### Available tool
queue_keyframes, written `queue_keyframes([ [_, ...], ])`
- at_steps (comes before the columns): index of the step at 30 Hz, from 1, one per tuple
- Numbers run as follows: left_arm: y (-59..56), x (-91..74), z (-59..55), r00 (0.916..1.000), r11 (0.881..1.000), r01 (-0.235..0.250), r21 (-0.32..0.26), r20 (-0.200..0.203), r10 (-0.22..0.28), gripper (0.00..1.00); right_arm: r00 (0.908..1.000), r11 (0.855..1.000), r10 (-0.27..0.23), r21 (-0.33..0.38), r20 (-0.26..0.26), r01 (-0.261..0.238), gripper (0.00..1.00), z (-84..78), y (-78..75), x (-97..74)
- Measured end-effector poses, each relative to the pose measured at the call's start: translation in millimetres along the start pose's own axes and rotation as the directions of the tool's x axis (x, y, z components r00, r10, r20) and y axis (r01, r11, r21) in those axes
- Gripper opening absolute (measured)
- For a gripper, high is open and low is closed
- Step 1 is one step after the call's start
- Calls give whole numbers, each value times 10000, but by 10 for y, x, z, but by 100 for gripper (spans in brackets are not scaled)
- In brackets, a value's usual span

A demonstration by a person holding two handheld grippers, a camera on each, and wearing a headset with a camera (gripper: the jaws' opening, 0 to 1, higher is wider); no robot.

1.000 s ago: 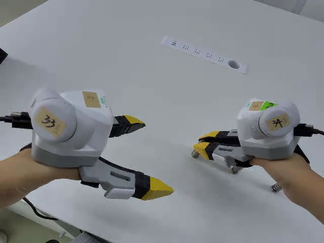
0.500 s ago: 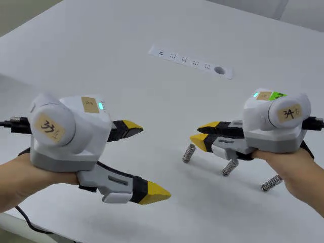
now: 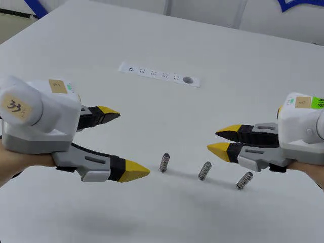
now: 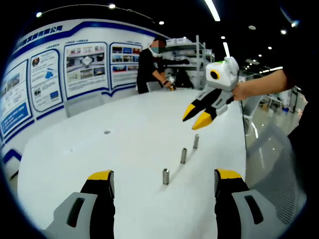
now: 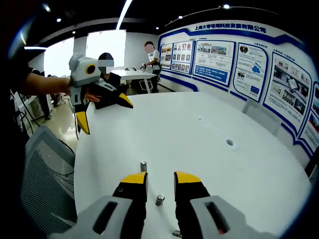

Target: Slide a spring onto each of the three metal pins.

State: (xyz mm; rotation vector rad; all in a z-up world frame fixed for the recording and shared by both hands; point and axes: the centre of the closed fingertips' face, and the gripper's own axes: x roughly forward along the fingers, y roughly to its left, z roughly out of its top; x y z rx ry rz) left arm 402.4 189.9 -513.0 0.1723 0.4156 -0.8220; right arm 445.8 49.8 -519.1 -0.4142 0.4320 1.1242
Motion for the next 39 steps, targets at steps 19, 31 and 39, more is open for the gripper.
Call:
queue_keyframes([
  [19,-10,-14,297,9996,9999,-39,151,282,34,85,9963,9939,-855,699,-31,855,30,-429,-67,-736],
  [31,-135,50,194,9986,9987,496,117,-202,-493,86,9886,9814,-1501,1196,-76,1499,54,-590,-232,-1003],
  [39,-144,44,153,9982,9985,535,87,-288,-533,88,9878,9811,-1463,1359,532,1379,61,-431,-234,-1041],
])
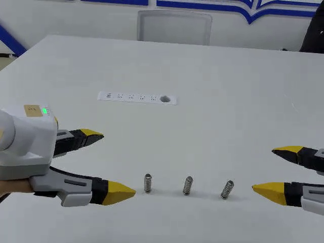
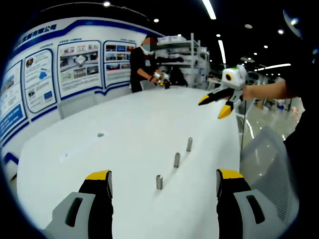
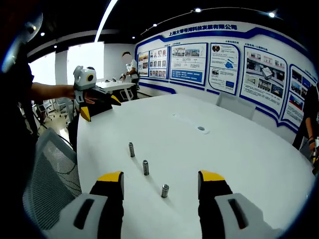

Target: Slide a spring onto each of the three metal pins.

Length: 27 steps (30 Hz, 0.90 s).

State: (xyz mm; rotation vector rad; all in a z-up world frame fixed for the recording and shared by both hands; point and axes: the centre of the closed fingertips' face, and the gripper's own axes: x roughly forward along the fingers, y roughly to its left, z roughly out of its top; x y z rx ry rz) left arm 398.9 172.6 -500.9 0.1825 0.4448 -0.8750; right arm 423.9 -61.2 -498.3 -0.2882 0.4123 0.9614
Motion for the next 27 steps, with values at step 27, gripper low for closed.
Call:
queue_keyframes([
  [27,-112,9,-165,9984,9995,196,229,-541,-184,90,9991,9992,-406,7,-98,406,63,28,-71,-115],
])
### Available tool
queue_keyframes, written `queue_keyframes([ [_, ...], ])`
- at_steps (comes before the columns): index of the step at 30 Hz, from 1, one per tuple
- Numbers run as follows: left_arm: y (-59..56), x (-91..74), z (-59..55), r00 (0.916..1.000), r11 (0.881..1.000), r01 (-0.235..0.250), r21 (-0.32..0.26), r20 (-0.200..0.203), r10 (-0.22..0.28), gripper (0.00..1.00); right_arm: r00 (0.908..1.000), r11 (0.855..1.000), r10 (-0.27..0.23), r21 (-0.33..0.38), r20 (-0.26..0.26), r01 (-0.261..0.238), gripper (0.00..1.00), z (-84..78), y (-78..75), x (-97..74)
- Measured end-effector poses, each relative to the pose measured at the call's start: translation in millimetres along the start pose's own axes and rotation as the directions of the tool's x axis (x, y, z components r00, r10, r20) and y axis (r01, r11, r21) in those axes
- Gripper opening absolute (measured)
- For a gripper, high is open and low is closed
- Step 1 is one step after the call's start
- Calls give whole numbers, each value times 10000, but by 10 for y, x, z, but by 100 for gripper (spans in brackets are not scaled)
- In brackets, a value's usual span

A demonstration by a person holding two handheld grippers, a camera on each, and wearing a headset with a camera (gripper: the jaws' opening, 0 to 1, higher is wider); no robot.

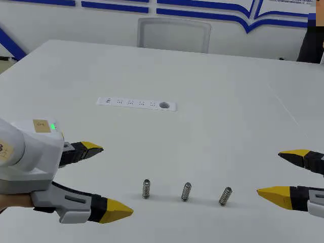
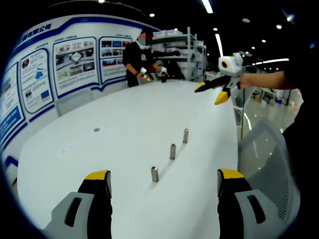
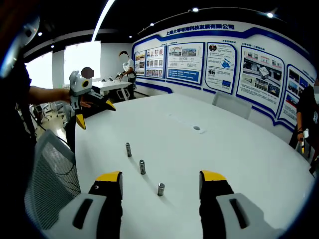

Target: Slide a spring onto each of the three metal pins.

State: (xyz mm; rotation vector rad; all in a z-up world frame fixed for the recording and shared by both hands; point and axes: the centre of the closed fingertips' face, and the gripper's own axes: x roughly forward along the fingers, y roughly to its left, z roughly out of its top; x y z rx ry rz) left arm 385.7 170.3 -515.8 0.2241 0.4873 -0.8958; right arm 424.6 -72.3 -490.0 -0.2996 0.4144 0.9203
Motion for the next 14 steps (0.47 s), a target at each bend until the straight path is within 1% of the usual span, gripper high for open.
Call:
queue_keyframes([
  [1,1,0,0,10000,10000,1,-6,6,-1,89,10000,10000,-75,-44,11,75,63,2,-10,-1],
  [5,7,1,-14,10000,10000,-6,-91,28,7,89,10000,9999,-19,127,82,18,63,17,3,-7],
  [10,4,-9,-30,10000,9999,-2,-126,32,3,89,10000,9999,78,123,-55,-77,63,-3,29,-8],
  [11,3,-13,-14,9999,9997,2,-228,145,1,89,9999,9999,88,113,-60,-87,63,-4,34,-8],
  [12,-1,-20,26,9991,9989,35,-462,429,-15,89,9999,9999,103,127,-66,-102,63,-5,43,-6],
  [13,1,-25,39,9986,9984,46,-571,531,-16,89,9999,9998,118,144,-67,-117,63,-5,49,-6],
  [14,5,-28,39,9985,9982,37,-592,539,-5,89,9999,9998,133,137,-72,-132,63,-5,57,-4],
])
